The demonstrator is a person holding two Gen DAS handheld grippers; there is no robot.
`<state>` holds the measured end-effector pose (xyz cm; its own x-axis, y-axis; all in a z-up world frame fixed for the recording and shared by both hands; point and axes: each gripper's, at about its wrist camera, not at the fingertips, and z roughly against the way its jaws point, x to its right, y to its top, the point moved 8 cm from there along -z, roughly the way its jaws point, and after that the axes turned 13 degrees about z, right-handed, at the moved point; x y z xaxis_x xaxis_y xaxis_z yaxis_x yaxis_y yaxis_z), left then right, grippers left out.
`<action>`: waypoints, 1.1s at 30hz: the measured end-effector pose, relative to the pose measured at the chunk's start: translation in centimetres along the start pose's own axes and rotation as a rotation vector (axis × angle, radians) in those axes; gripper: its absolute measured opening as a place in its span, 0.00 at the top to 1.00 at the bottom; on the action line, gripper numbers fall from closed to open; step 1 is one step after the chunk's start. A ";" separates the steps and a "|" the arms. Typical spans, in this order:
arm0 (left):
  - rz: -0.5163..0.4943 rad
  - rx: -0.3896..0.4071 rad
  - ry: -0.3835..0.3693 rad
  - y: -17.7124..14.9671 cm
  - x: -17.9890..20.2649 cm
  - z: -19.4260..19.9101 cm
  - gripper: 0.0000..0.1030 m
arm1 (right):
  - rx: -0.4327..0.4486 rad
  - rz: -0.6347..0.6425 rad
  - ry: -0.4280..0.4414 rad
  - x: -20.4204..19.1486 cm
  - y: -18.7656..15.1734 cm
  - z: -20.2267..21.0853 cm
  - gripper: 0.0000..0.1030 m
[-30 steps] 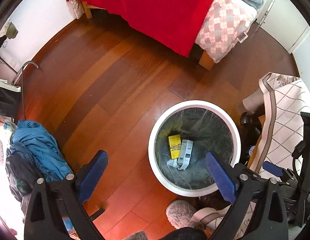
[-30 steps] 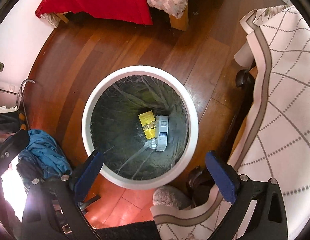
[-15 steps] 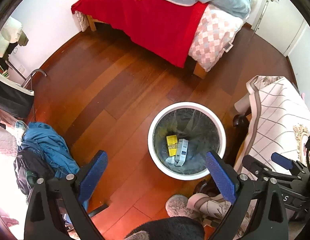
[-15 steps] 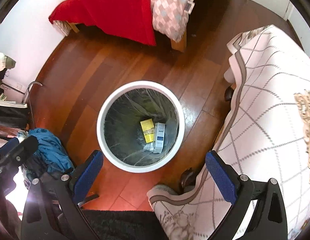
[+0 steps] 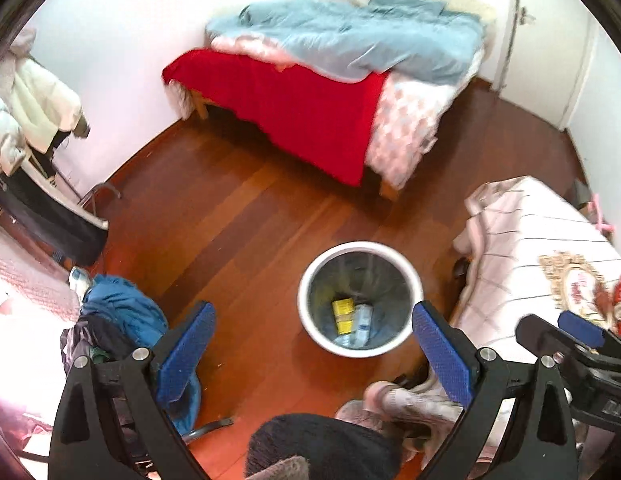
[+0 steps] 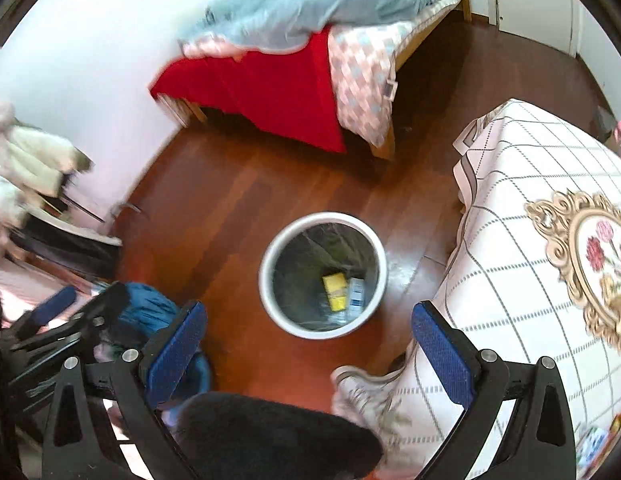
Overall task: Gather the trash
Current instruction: 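Grasp the milk carton with the left tool while the right tool grasps the snack bag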
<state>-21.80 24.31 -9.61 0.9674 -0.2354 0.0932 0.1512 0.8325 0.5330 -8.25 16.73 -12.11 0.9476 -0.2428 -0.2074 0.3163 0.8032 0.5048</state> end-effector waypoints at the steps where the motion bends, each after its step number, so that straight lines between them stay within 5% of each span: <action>1: -0.009 0.010 -0.009 -0.2 0.6 0.6 0.03 | 0.019 -0.012 0.007 0.7 -0.5 1.8 0.00; 6: -0.129 0.042 -0.090 -3.9 7.9 3.7 0.03 | 0.041 -0.115 -0.091 7.9 -6.3 9.6 0.00; 12: -0.322 -0.051 -0.193 -12.7 18.9 1.8 0.03 | -0.055 -0.353 -0.345 22.1 -19.9 16.6 0.00; 15: -0.417 -0.107 -0.206 -17.0 22.6 -0.3 0.03 | -0.154 -0.447 -0.441 28.0 -27.1 17.8 0.00; 19: -0.556 -0.169 -0.189 -22.7 25.9 -3.1 0.03 | -0.250 -0.484 -0.486 32.3 -32.4 16.8 0.00; 29: -0.701 -0.158 -0.198 -25.7 29.0 -3.6 0.03 | -0.226 -0.466 -0.479 35.8 -33.7 13.2 0.00; 31: -0.751 -0.122 -0.221 -25.7 29.8 -2.3 0.03 | -0.221 -0.441 -0.515 36.2 -33.5 13.2 0.07; 33: -0.798 -0.101 -0.246 -25.8 30.8 -1.2 0.03 | -0.222 -0.439 -0.544 36.7 -33.9 13.9 0.26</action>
<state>4.32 -3.85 -21.54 0.4921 -0.8656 -0.0926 0.8000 0.4078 0.4401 16.43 -26.97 -25.15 0.6417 -0.7570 0.1229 0.7104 0.6471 0.2768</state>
